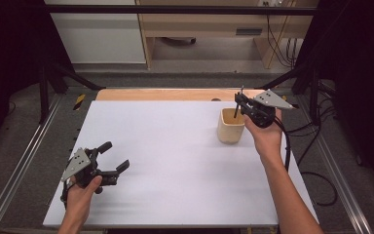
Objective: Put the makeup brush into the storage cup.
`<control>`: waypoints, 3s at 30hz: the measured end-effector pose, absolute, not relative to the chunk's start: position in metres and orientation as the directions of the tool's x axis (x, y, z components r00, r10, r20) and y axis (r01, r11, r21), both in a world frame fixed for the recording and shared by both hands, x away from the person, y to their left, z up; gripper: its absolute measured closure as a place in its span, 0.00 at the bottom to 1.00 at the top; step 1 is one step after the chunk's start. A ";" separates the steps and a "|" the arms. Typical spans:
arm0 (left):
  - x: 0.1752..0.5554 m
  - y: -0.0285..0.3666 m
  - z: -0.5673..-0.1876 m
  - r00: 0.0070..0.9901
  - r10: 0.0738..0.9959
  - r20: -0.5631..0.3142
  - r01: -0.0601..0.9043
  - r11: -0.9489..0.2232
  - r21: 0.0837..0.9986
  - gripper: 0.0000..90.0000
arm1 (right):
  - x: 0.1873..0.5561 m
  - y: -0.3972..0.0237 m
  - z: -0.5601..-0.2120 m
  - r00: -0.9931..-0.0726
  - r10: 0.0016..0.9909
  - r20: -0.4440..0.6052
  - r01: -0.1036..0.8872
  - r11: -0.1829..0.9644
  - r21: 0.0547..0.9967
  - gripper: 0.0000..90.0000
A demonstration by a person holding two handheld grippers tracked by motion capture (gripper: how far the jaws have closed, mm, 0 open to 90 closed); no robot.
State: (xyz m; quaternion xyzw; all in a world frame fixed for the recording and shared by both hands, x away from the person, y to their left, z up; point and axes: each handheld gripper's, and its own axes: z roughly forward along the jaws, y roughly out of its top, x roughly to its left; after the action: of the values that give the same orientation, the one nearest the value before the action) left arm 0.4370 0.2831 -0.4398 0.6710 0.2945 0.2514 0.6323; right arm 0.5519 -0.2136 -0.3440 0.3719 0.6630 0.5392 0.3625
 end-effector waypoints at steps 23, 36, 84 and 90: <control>0.437 0.284 -0.441 0.678 0.736 -0.005 0.055 -0.045 0.997 0.04 | 0.554 -0.214 -0.362 -0.451 0.890 -0.068 0.140 0.146 0.979 0.92; 0.436 0.284 -0.440 0.678 0.735 -0.003 0.051 -0.043 0.998 0.04 | 0.553 -0.213 -0.367 -0.448 0.892 -0.057 0.157 0.141 0.977 0.92; 0.436 0.285 -0.437 0.677 0.736 -0.004 0.045 -0.035 0.998 0.04 | 0.541 -0.219 -0.375 -0.427 0.904 -0.032 0.233 0.144 0.962 0.39; 0.436 0.286 -0.437 0.676 0.737 -0.004 0.045 -0.035 0.998 0.04 | 0.541 -0.217 -0.375 -0.434 0.900 -0.030 0.234 0.144 0.962 0.36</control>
State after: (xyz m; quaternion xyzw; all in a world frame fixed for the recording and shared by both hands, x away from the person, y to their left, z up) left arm 0.4362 0.2863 -0.4374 0.6649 0.2941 0.2749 0.6292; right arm 0.5410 -0.2169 -0.3747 0.4168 0.6803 0.5041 0.3307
